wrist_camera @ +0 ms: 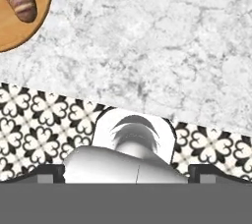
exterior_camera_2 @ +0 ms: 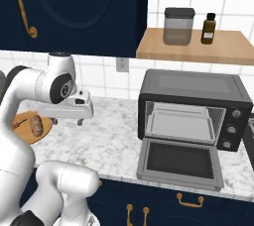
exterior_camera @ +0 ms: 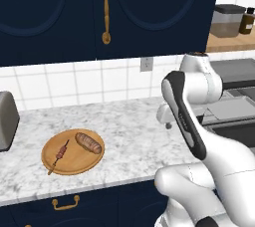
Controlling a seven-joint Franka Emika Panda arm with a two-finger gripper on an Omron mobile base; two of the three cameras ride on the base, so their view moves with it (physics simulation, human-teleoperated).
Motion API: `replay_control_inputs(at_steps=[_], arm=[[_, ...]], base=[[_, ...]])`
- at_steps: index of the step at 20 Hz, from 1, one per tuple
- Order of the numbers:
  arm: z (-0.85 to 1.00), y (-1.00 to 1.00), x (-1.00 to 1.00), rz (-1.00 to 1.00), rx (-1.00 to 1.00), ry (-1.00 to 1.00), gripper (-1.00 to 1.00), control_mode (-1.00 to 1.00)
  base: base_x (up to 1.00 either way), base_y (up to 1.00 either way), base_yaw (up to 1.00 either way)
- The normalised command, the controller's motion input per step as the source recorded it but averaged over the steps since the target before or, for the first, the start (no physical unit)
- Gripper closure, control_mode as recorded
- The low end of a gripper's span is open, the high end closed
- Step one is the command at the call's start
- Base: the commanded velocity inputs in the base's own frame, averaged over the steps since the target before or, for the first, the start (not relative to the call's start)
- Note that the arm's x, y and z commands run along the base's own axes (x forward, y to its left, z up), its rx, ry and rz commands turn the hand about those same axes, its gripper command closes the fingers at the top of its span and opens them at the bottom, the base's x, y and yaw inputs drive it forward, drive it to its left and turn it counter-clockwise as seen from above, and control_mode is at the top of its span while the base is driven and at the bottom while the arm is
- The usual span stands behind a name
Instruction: Pick up the kebab skewer and baguette bread, and place them inside the toaster oven. Close the toaster oven door and start by setting the timer.
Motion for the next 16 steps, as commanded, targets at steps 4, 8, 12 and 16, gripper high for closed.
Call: replay_control_inputs(at_steps=[4, 8, 12, 16], arm=[[-0.33, 1.0, 0.0, 0.0, 0.0, 0.05, -1.0, -1.0], [-0.39, 1.0, 0.24, 0.19, 0.0, 0.18, -1.0, -1.0], [-0.3, 1.0, 0.55, 0.3, -0.08, 0.17, -1.0, -1.0], [-0.34, 0.99, 0.56, 0.21, -0.12, 0.19, -1.0, -1.0]], base=[[0.0, 0.0, 0.0], [0.0, 0.0, 0.0], [0.0, 0.0, 0.0], [0.0, 0.0, 0.0]])
